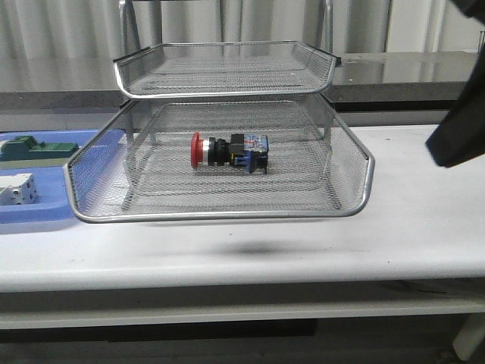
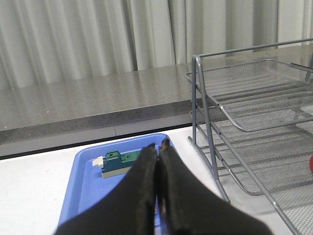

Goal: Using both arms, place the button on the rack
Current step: 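Bring the right gripper to the front rim of the middle tier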

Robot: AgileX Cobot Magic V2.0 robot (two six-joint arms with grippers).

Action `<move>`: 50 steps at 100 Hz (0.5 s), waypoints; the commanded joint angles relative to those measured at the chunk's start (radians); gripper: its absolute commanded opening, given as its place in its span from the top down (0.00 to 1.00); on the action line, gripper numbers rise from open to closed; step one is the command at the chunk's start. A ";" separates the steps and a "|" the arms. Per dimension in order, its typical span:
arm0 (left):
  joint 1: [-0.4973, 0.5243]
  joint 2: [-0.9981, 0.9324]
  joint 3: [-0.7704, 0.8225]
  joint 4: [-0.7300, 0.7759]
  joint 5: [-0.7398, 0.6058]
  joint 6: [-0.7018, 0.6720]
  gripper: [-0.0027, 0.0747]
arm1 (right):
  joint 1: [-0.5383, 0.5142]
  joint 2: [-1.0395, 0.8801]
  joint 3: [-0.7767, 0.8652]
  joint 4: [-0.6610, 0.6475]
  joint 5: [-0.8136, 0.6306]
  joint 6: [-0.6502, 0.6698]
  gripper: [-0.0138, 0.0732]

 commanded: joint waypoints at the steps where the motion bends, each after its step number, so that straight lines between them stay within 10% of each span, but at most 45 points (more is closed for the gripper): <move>1: 0.001 0.010 -0.028 -0.014 -0.086 -0.012 0.99 | 0.066 0.035 -0.032 0.043 -0.091 -0.015 0.92; 50: 0.001 0.010 -0.028 -0.014 -0.086 -0.012 0.99 | 0.348 0.303 -0.032 0.136 -0.342 -0.015 0.92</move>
